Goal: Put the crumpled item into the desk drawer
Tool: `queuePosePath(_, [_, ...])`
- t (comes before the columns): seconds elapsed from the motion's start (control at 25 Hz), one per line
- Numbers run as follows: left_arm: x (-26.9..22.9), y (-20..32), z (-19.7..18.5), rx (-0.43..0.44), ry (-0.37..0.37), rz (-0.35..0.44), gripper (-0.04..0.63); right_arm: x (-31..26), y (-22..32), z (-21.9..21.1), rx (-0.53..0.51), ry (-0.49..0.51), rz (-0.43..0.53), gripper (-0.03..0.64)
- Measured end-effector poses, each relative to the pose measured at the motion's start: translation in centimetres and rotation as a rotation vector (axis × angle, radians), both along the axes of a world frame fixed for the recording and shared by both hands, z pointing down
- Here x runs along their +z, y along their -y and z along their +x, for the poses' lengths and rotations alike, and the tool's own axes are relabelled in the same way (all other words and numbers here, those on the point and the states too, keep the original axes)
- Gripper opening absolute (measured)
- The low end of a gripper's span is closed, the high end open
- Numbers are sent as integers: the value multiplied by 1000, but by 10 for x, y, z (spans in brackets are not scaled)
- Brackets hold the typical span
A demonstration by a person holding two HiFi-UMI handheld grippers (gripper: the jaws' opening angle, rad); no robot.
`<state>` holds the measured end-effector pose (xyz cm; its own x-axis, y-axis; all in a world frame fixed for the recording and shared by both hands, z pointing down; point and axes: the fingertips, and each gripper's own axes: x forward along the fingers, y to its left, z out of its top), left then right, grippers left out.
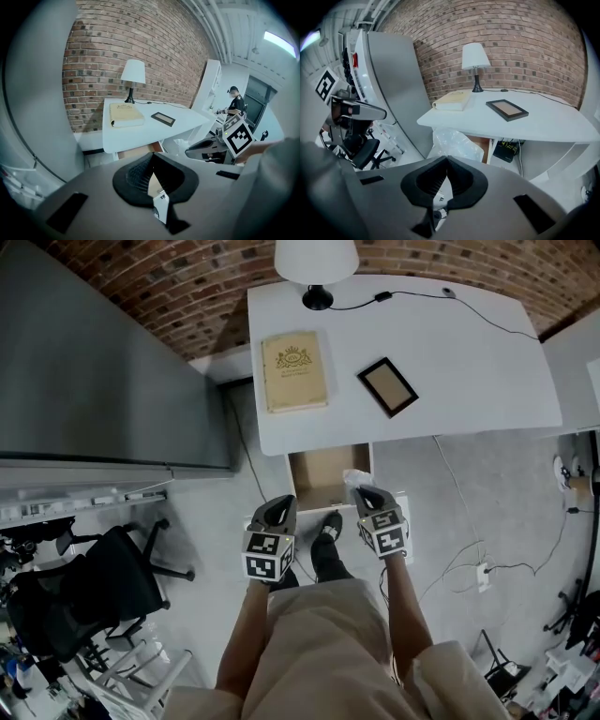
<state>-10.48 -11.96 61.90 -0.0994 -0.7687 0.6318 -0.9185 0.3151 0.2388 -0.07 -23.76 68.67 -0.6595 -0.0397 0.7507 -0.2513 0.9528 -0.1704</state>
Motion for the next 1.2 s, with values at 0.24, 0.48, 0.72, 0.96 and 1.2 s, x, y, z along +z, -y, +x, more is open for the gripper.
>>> queuePosePath(0.24, [2, -8, 4, -4, -11, -6, 15, 14, -5, -10, -92, -25, 21, 26])
queuePosePath(0.48, [18, -18, 11, -40, -53, 0, 15, 36, -2, -17, -138, -56, 62, 26])
queuePosePath(0.72, [49, -26, 17, -43, -92, -14, 15, 65, -5, -19, -169, -89, 63, 26])
queuePosePath(0.96, [77, -25, 23, -42, -130, -23, 15, 90, 4, -27, -186, -115, 121, 26])
queuePosePath(1.2, [101, -22, 23, -45, -150, -27, 15, 122, 3, -37, -221, -134, 131, 26])
